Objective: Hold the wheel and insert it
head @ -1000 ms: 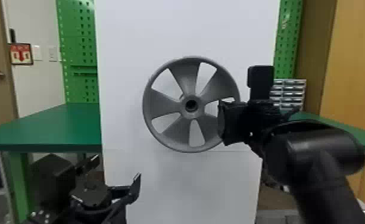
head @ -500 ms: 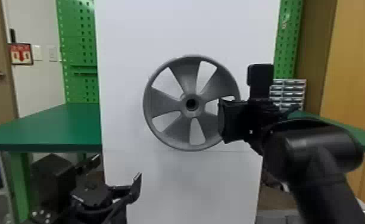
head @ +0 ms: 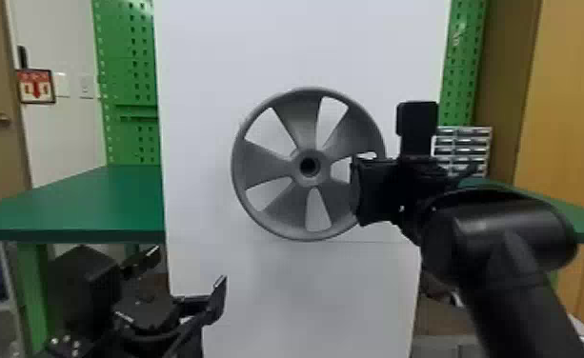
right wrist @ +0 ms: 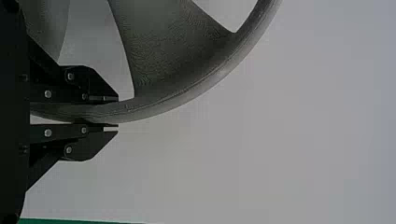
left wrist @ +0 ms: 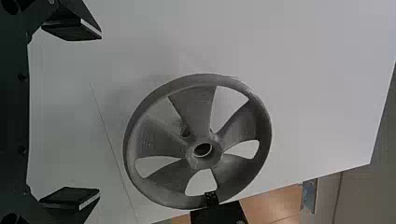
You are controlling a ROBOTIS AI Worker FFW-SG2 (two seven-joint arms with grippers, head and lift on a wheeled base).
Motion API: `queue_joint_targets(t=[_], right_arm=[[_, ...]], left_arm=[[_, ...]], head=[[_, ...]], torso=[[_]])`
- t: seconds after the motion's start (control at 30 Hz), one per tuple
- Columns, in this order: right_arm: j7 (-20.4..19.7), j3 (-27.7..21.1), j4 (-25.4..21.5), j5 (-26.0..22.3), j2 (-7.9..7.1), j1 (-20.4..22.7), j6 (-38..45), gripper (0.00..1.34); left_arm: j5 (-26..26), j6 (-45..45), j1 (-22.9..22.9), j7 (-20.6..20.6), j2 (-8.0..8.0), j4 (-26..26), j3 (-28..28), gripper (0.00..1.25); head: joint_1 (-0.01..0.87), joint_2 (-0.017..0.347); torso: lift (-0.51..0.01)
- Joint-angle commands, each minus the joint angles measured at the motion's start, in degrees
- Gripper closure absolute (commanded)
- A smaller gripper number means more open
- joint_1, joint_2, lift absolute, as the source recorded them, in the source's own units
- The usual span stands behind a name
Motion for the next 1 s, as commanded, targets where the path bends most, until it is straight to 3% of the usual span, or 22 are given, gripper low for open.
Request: queue_joint_targets(t=[0.0,0.4,0.97], right_arm=[[0.0,0.1,0.8,0.1,0.04,-0.4,-0.5,1.22],[0.0,2.6,0.9,2.4,0.04,-0.5,-0.9,1.22],[-0.8,1.6,3.0,4.3,0.04,-0.7,-2.8,1.22]], left_arm=[[0.0,-0.1,0.0,0.0,0.0,0.0,0.0,0.1],[0.0,-0.1,0.0,0.1,0.0,0.1,-0.1,0.1],[0.4,-0.3,-0.2,0.1,0.0,0.3,-0.1,0.1]], head=[[0.21,0.009],[0.21,0.009],[0.21,0.009]], torso=[[-0.442],[-0.442],[-0.442]])
